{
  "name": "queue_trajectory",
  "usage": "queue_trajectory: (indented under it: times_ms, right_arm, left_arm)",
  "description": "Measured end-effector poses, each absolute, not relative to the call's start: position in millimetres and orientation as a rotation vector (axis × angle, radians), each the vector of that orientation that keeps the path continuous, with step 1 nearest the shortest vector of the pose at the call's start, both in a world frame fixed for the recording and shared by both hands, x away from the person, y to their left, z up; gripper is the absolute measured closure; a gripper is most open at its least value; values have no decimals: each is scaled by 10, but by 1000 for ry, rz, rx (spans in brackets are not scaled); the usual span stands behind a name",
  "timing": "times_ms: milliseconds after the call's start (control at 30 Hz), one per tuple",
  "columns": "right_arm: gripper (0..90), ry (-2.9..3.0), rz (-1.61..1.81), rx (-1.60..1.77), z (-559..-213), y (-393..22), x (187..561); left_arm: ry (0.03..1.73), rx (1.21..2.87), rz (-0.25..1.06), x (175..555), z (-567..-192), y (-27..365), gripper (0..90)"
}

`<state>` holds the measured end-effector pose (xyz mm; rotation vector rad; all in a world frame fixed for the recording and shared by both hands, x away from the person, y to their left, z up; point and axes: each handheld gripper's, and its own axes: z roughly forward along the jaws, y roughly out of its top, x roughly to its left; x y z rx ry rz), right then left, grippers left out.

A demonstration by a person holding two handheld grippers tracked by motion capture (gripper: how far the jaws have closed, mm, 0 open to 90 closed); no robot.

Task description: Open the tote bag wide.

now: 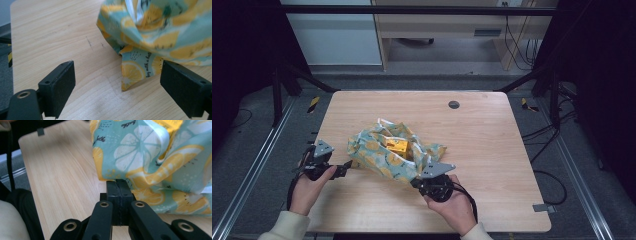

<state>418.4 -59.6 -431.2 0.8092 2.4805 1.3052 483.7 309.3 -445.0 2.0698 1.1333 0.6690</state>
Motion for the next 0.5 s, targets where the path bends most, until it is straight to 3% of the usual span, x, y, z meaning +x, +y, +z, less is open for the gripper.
queue_trajectory:
  times_ms: [500]
  right_arm:
    - [898, 2534, 1242, 851, -4522, -563, 4197]
  left_arm:
    - [1039, 2038, 687, 4890, -4019, 3032, 205]
